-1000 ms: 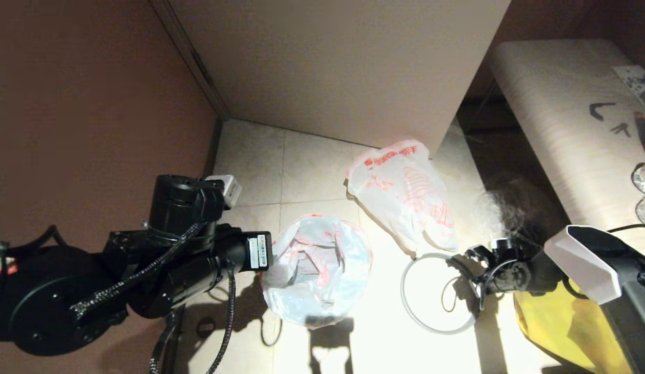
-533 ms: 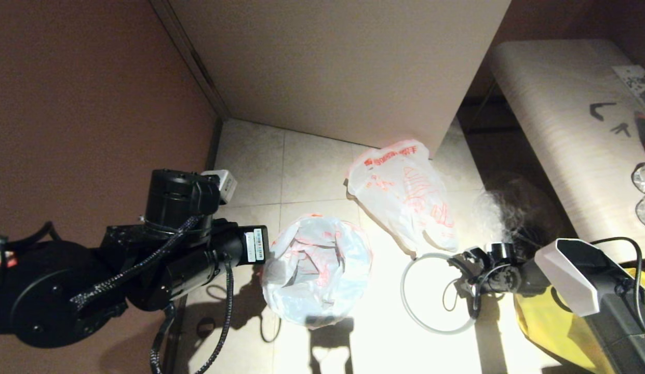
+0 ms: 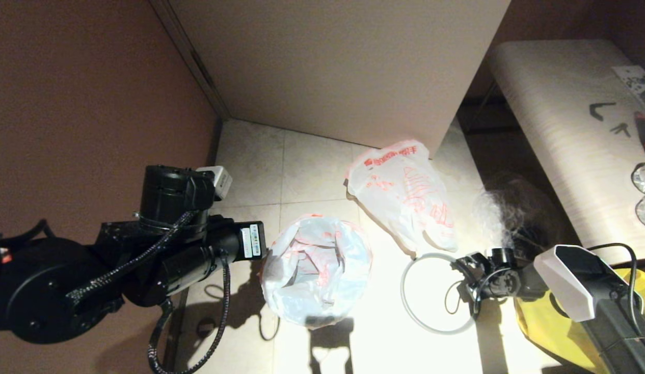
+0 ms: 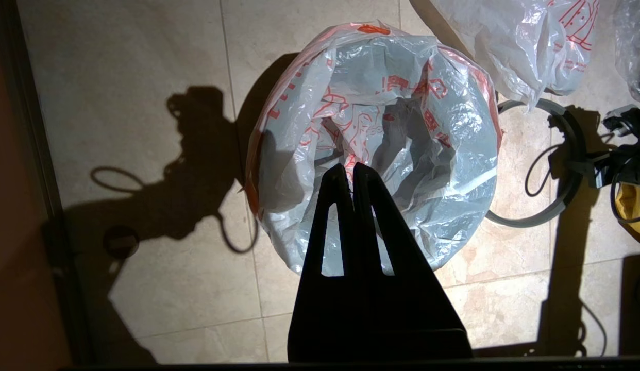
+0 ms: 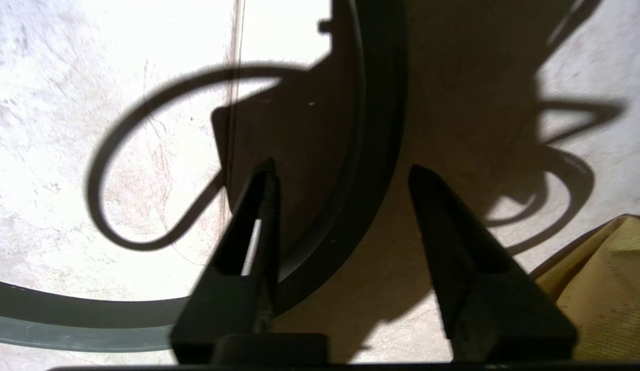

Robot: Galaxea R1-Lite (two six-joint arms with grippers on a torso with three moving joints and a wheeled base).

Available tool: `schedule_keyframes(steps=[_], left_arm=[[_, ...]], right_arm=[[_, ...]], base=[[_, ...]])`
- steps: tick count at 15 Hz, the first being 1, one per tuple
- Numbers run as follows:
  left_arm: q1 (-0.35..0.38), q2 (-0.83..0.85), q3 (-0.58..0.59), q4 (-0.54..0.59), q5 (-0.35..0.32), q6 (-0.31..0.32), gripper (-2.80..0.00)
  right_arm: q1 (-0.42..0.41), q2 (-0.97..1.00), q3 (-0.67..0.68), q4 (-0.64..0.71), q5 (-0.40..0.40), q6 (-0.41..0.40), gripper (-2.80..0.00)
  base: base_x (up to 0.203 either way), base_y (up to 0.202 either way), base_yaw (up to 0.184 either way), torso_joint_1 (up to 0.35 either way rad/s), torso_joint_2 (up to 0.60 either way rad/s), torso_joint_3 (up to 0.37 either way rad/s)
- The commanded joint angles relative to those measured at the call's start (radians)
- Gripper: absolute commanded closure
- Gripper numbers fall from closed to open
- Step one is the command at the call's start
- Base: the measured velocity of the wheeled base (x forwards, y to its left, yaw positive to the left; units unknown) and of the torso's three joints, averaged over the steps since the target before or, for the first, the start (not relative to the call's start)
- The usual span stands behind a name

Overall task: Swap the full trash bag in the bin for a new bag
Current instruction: Place the trash can ring on the trash can

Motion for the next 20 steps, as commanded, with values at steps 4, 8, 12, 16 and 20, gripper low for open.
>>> schedule_keyframes(steps=[4,8,12,16,20], left_arm=[[0.006,-0.001,0.0,-0.002,0.002,-0.001,0.0],[0.005,-0.005,-0.006,-0.002,0.002,0.001,0.0],[-0.01,-0.042,-0.012,0.008,0.001,0.003,0.0],[-0.051,-0.061,-0.009,0.017,0.002,0.002,0.0],[-0.067,-0.082,-0.013,0.053,0.001,0.002,0.0]], right_arm=[[0.0,0.025,-0.022,0.005,0.0,-0.002,0.0],[0.0,-0.01,0.019,0.001,-0.002,-0.002,0.0],[0.002,-0.161,0.266,-0.057,0.0,0.004,0.0],[0.013,-0.305,0.553,-0.194,0.002,0.007,0.0],[0.02,-0.479,0.742,-0.278,0.014,0.055,0.0]], base=[[0.0,0.0,0.0,0.0,0.0,0.0],[0.0,0.0,0.0,0.0,0.0,0.0],[0.0,0.0,0.0,0.0,0.0,0.0],[0.0,0.0,0.0,0.0,0.0,0.0],[0.0,0.0,0.0,0.0,0.0,0.0]])
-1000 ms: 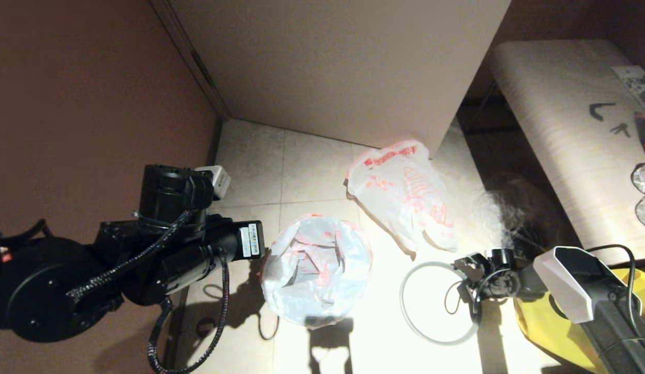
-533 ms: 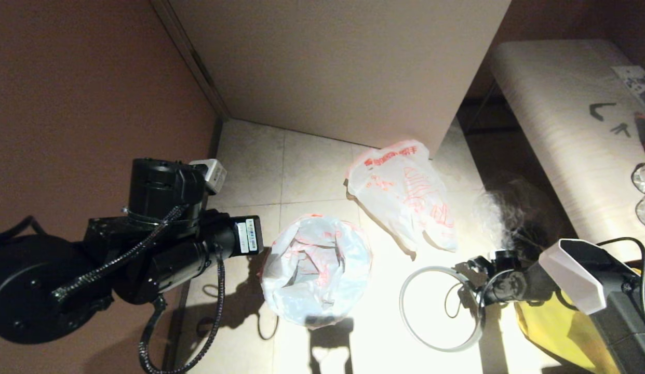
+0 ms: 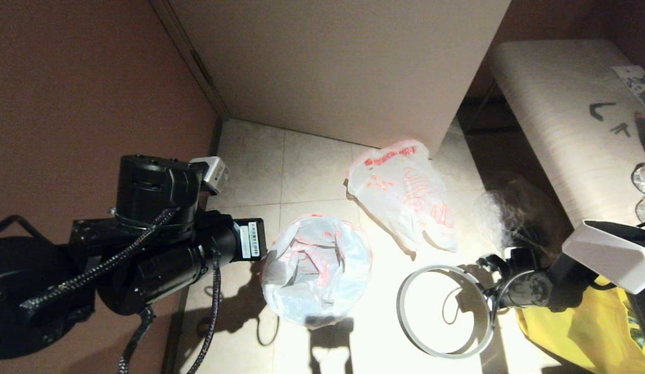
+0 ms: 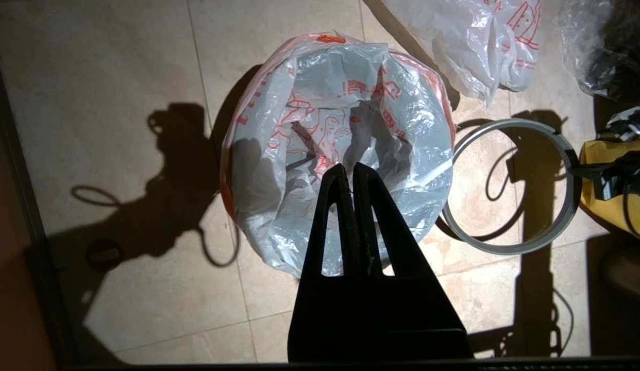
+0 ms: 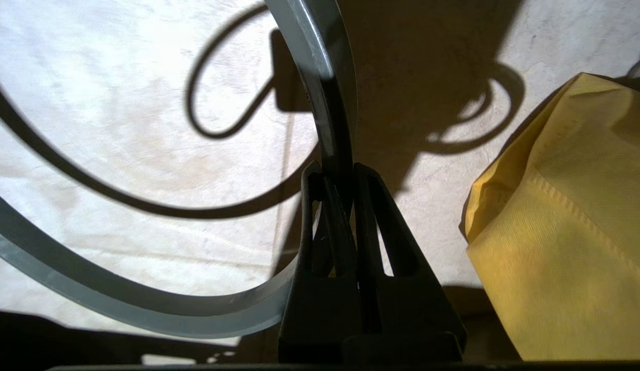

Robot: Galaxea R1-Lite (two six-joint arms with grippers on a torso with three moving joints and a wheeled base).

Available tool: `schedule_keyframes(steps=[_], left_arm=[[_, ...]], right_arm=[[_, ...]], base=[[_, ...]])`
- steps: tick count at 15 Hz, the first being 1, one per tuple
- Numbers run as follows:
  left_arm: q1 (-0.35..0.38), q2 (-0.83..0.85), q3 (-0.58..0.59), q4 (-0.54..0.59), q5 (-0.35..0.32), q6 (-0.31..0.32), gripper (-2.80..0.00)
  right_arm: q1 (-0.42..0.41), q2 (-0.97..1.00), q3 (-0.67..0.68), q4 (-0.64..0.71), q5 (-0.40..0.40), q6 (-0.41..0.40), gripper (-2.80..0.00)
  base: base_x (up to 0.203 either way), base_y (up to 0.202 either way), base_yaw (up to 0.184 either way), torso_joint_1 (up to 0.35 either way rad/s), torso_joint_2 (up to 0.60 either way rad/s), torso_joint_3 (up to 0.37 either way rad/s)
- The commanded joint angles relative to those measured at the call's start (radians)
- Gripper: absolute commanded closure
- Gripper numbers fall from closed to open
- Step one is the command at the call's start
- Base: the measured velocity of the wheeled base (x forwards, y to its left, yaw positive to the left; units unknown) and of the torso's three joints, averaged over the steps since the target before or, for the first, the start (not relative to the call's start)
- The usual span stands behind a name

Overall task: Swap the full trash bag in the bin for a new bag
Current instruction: Place the trash can ring on the trash can

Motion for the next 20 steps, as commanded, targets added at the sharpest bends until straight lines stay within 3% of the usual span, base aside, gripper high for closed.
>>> schedule_keyframes(steps=[1,9,12,16,20], left_arm=[[-0.009,-0.006,0.002,-0.001,0.003,-0.002,0.0],[-0.023,-0.042,-0.01,0.068,0.003,-0.003,0.0],[-0.018,-0.048,-0.023,0.106,0.003,-0.003,0.0],[-0.016,-0.043,-0.027,0.117,0.003,-0.003,0.0],[0.029,-0.049,-0.045,0.123,-0.007,-0.002,0.0]], right_arm=[[0.001,-0.122,0.077,-0.007,0.005,0.003,0.0],[0.005,-0.501,0.316,-0.004,0.019,0.014,0.0],[0.023,-0.656,0.341,0.069,0.023,0.047,0.0],[0.144,-0.808,0.299,0.23,0.08,0.202,0.0],[0.291,-0.789,0.132,0.347,0.092,0.267,0.0]], base=[[0.0,0.0,0.0,0.0,0.0,0.0],[0.0,0.0,0.0,0.0,0.0,0.0],[0.0,0.0,0.0,0.0,0.0,0.0],[0.0,0.0,0.0,0.0,0.0,0.0],[0.0,0.0,0.0,0.0,0.0,0.0]])
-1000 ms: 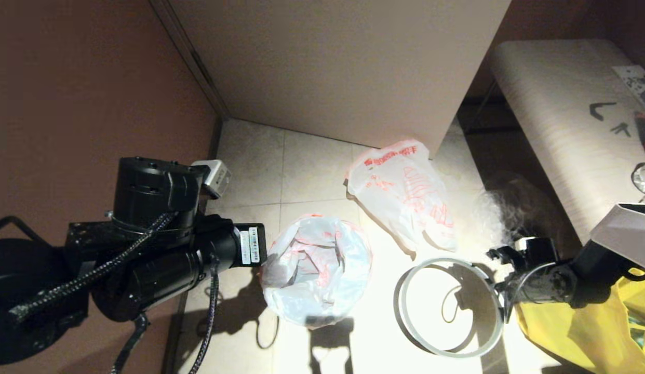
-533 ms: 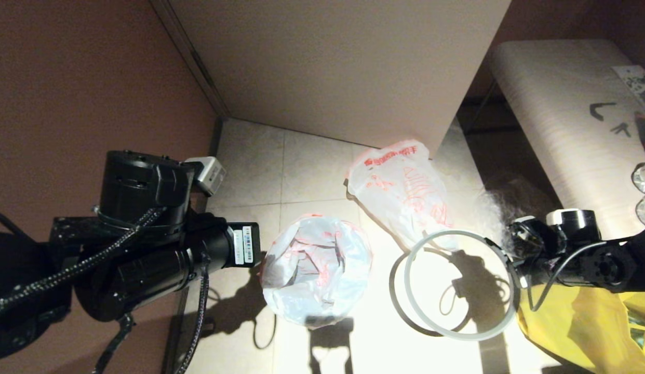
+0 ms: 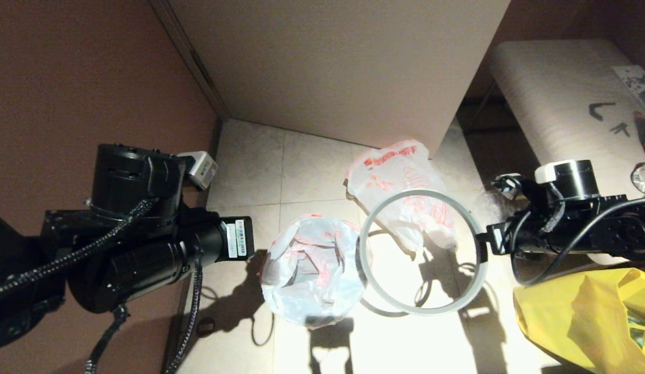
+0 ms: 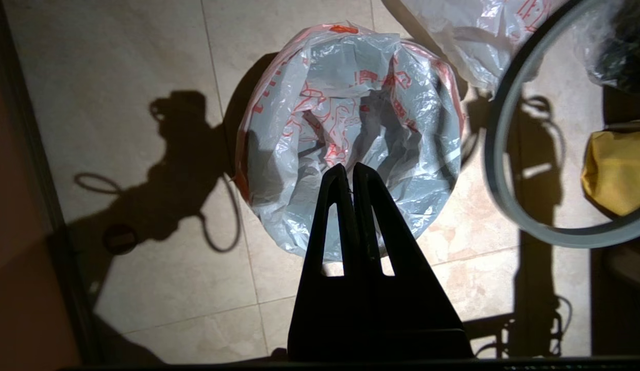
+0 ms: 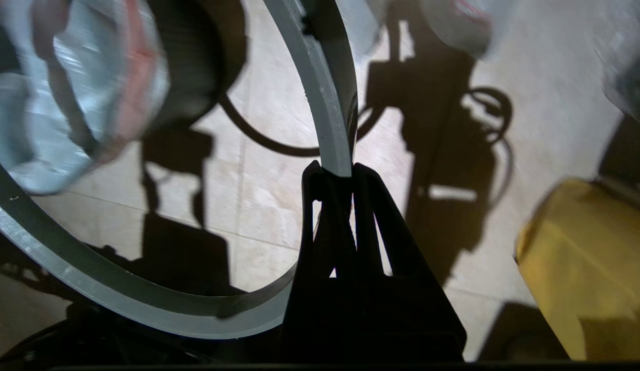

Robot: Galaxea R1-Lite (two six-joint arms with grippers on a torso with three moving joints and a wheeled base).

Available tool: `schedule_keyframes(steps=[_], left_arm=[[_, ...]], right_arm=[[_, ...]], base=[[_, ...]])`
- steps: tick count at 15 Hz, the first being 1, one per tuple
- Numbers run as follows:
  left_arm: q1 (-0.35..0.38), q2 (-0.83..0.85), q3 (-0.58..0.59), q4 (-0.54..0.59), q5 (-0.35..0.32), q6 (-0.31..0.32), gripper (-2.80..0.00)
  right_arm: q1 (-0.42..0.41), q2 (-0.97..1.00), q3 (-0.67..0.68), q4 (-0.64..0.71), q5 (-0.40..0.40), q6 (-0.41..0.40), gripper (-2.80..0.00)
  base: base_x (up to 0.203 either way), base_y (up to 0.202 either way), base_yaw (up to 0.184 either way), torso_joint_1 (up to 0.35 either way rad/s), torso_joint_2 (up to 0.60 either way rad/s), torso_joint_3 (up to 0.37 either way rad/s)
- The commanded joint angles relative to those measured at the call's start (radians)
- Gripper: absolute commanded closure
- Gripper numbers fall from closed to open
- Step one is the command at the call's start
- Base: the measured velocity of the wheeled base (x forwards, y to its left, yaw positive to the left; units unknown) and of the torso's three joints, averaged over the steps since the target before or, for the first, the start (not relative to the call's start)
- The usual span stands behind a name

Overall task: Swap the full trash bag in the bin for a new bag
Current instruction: Place the trash can ring on the trash can

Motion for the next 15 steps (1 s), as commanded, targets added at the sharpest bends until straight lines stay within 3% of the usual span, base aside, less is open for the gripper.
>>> schedule_keyframes(steps=[1,6,10,15], left_arm=[[0.015,0.002,-0.009,0.0,-0.008,-0.001,0.0],[0.063,0.024,-0.03,-0.003,-0.019,-0.001,0.0],[0.096,0.025,-0.045,-0.002,-0.034,0.0,0.0],[0.114,0.034,-0.047,-0.003,-0.051,0.0,0.0]], right_arm=[[0.077,0.019,-0.09,0.031,-0.001,0.013,0.0],[0.267,0.23,-0.424,0.186,-0.097,0.036,0.0],[0.381,0.381,-0.609,0.283,-0.199,0.058,0.0],[0.455,0.499,-0.783,0.393,-0.26,0.094,0.0]], base=[[0.0,0.0,0.0,0.0,0.0,0.0],[0.0,0.0,0.0,0.0,0.0,0.0],[0.0,0.0,0.0,0.0,0.0,0.0],[0.0,0.0,0.0,0.0,0.0,0.0]])
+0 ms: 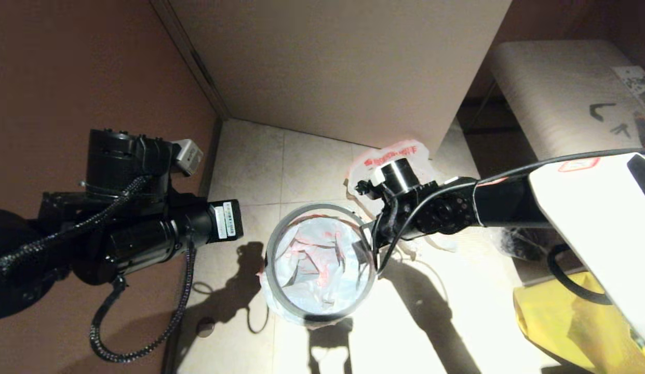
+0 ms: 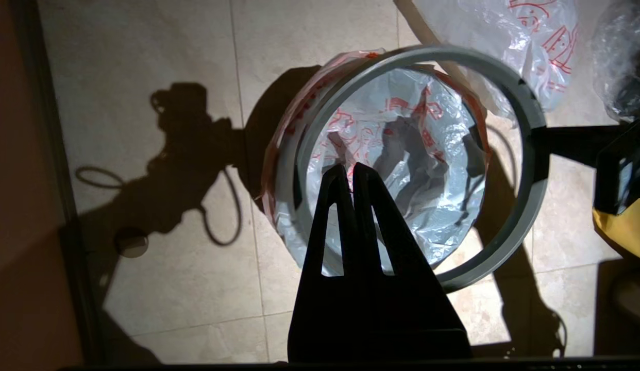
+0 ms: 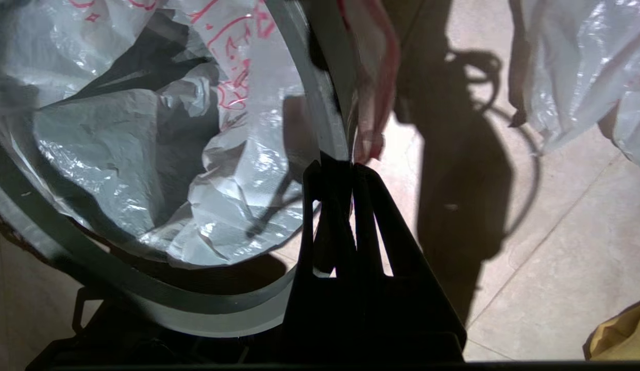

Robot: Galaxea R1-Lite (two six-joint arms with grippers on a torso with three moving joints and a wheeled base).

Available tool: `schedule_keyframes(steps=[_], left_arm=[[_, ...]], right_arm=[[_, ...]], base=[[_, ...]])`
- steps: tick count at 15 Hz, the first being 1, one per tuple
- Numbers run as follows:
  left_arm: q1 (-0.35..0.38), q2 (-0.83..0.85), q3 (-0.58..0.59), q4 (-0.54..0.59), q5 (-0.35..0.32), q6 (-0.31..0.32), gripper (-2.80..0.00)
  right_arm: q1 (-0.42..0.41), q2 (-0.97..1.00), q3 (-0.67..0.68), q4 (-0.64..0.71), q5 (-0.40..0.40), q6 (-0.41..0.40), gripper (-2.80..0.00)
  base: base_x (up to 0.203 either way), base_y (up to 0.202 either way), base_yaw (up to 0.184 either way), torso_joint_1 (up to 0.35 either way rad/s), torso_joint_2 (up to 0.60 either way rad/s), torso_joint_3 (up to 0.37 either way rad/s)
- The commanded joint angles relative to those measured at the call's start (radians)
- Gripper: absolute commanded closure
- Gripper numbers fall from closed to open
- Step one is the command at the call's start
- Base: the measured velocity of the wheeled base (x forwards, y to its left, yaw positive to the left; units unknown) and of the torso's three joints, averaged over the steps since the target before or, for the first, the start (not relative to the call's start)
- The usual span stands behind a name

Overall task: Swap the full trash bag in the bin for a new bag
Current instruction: Place the trash can ring on the trash can

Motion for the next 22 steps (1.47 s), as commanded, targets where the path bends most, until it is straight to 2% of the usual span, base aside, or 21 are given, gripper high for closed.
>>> schedule_keyframes(steps=[1,5,9,17,22], left_arm=[[0.009,0.005,0.0,-0.001,0.002,-0.002,0.0],[0.023,0.005,-0.009,-0.001,0.002,-0.002,0.0],[0.037,0.007,-0.017,-0.001,-0.001,-0.002,0.0],[0.037,0.007,-0.017,-0.003,-0.001,-0.002,0.0],[0.037,0.002,-0.016,-0.003,-0.001,-0.002,0.0]], right_arm=[[0.022,0.063,-0.053,0.016,-0.004,0.003,0.0],[0.052,0.145,-0.149,0.061,-0.045,0.003,0.0],[0.04,0.186,-0.16,0.048,-0.06,-0.001,0.0],[0.035,0.208,-0.16,-0.108,-0.078,-0.017,0.0],[0.033,0.219,-0.16,-0.123,-0.129,-0.068,0.0]], base=[[0.0,0.0,0.0,0.0,0.0,0.0],[0.0,0.0,0.0,0.0,0.0,0.0],[0.0,0.0,0.0,0.0,0.0,0.0],[0.0,0.0,0.0,0.0,0.0,0.0],[0.0,0.0,0.0,0.0,0.0,0.0]])
